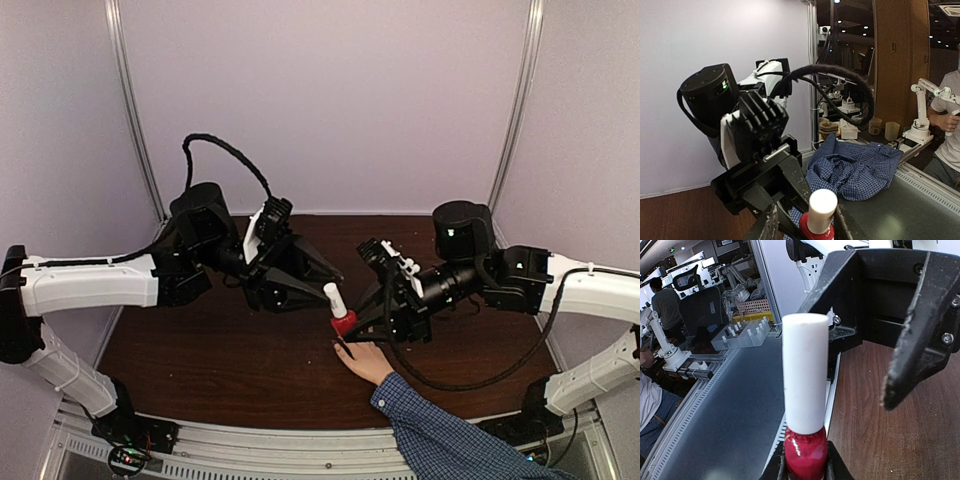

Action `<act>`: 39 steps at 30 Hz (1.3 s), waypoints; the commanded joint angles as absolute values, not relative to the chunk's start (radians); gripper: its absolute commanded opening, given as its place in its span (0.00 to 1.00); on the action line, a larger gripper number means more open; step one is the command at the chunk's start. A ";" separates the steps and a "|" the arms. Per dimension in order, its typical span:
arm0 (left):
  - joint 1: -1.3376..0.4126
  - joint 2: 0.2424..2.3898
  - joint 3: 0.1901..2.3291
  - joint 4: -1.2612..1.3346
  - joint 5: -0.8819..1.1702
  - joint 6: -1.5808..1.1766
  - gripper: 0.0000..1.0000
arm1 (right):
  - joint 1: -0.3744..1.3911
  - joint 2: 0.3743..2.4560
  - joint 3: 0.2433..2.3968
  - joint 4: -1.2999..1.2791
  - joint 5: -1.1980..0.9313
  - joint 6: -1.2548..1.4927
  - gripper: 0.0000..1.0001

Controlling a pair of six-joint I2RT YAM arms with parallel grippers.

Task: Paint the nails
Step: Unscrew the cap of the nail polish bottle.

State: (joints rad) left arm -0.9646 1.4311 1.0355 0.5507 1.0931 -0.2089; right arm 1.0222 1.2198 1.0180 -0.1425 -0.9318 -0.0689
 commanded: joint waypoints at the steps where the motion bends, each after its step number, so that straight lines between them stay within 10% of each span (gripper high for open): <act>1: -0.980 1.446 1.048 0.634 1.145 -0.228 0.37 | 1.019 1.225 1.052 -0.104 -0.985 -0.052 0.00; 18: -0.989 1.445 1.028 0.704 1.104 -0.269 0.11 | 0.991 1.210 1.030 -0.046 -0.930 0.000 0.00; 39: -0.989 1.400 1.012 0.549 0.514 -0.240 0.00 | 0.957 1.172 1.020 -0.128 -0.273 0.013 0.00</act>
